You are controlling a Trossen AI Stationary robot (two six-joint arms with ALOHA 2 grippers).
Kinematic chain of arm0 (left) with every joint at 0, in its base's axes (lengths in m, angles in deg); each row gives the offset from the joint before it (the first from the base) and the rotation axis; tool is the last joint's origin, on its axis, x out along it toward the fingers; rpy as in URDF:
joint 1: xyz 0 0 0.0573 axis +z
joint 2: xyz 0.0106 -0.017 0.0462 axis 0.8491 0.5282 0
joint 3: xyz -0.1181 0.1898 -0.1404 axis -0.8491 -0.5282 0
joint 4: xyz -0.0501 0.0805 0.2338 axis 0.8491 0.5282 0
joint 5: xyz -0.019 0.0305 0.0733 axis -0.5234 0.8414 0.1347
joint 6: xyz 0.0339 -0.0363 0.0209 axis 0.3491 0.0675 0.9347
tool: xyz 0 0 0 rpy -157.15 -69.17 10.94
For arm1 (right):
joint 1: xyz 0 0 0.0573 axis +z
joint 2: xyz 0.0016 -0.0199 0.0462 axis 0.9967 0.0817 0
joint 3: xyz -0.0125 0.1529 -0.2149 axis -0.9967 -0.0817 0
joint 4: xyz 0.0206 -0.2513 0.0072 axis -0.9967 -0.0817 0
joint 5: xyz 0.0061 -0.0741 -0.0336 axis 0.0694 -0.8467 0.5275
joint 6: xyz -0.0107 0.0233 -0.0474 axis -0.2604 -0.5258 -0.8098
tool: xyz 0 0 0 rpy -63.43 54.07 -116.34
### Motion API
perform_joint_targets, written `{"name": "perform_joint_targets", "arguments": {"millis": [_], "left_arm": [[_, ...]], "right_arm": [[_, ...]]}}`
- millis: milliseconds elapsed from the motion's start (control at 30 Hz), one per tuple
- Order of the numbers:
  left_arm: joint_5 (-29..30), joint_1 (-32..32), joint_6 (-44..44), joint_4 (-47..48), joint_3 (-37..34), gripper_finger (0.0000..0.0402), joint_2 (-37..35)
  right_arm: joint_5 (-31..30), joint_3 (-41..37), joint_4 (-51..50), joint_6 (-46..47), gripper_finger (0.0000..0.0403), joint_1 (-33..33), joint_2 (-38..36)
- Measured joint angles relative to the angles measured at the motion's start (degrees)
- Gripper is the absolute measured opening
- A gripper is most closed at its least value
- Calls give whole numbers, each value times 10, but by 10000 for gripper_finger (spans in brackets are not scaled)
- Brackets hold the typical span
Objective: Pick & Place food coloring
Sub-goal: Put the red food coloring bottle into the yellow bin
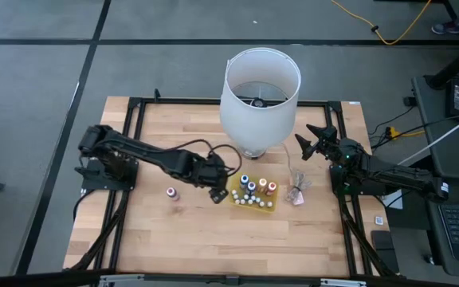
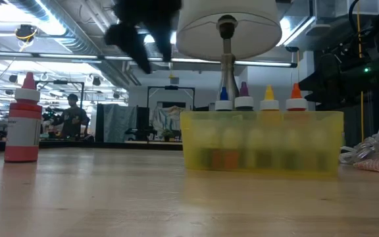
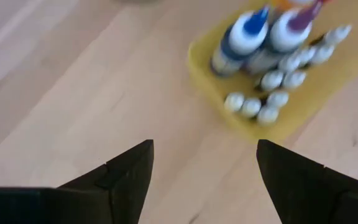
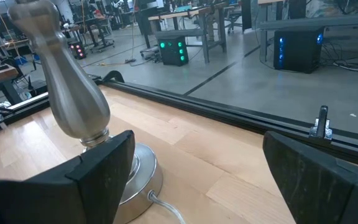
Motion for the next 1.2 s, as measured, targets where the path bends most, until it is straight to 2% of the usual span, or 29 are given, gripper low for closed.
{"name": "perform_joint_targets", "arguments": {"millis": [300,533,800,1200], "left_arm": [[-11,-29,-62,2,-134,276,-108],[-19,-56,-92,17,-202,276,-156],[-29,-94,-118,41,-261,275,-182],[-57,-130,-138,47,-297,275,-188]], "right_arm": [[0,0,0,0,355,0,0],[0,0,0,0,355,0,0],[0,0,0,0,355,0,0],[0,0,0,0,355,0,0]]}}
